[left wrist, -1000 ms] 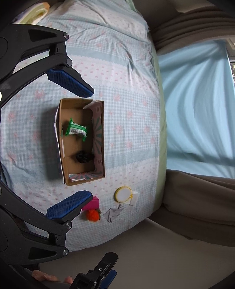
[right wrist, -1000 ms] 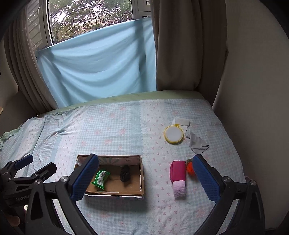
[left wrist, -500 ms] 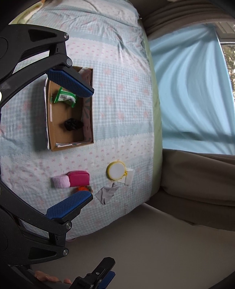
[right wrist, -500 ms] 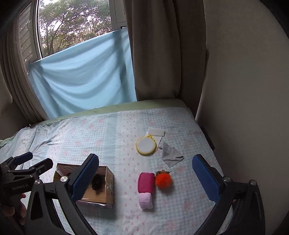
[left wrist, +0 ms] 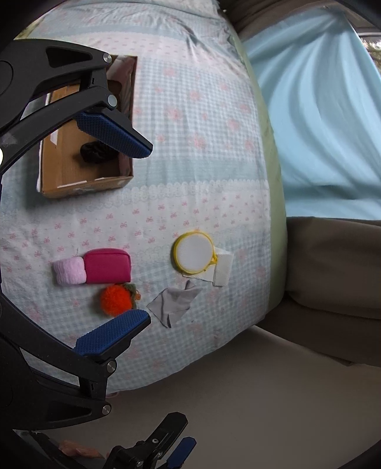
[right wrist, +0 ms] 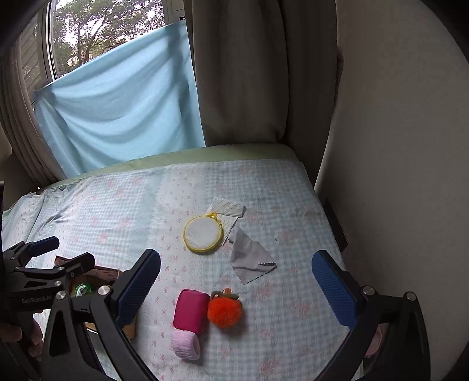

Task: Organize soft objects
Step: 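Grasp the yellow mesh pad with the left tool while the right tool grasps the grey cloth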

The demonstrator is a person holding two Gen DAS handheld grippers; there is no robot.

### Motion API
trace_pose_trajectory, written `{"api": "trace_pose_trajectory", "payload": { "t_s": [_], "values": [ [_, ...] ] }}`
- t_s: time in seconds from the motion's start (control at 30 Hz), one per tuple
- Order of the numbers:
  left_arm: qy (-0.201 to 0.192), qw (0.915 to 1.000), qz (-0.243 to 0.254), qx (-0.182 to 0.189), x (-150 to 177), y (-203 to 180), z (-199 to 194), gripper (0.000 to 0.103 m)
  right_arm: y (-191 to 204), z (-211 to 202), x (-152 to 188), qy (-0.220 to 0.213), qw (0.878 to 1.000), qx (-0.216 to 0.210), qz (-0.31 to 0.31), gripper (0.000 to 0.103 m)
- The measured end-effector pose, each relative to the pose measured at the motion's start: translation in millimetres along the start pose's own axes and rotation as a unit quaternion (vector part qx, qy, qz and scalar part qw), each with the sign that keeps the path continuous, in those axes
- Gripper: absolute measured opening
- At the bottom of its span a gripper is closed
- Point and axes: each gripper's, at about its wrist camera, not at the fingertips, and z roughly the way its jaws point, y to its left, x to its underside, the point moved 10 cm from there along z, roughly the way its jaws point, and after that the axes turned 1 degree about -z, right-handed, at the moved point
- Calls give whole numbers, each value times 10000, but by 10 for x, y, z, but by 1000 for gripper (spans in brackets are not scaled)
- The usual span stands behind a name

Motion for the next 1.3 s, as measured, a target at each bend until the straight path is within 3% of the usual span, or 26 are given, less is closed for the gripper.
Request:
{"api": "trace_pose_trajectory", "payload": {
  "t_s": [0.43,0.6,0.8,1.0,1.03,1.1,1.17,1.2,1.3],
  "values": [
    [554,9933,1007,140,-445,-375,2014,103,-351,1601,320,378,9985,-169,-348,103],
    [859,9898,1093,306,-506,-436,2684,103,-405,2160,509,499,9980,-220,-327,103],
    [1116,9847,1316,222,-330,-468,3229,103,-433,2738,791,736,9965,-241,-327,103],
    [1219,9812,1492,131,-213,-490,3515,103,-398,3066,925,881,9952,-209,-381,103],
    [1218,9809,1506,158,-196,-501,3539,103,-393,3096,943,903,9950,-202,-387,102],
    [1181,9815,1490,210,-183,-510,3565,103,-384,3156,977,941,9945,-239,-388,83],
    [1146,9817,1506,233,-167,-517,3570,100,-398,3212,1018,1042,9934,-171,-442,79],
    [1150,9810,1535,305,-149,-536,3567,91,-401,3218,1024,1032,9935,-136,-470,75],
    [1051,9798,1680,276,-138,-587,3508,82,-426,3205,1016,965,9942,-72,-480,62]
  ]
}}
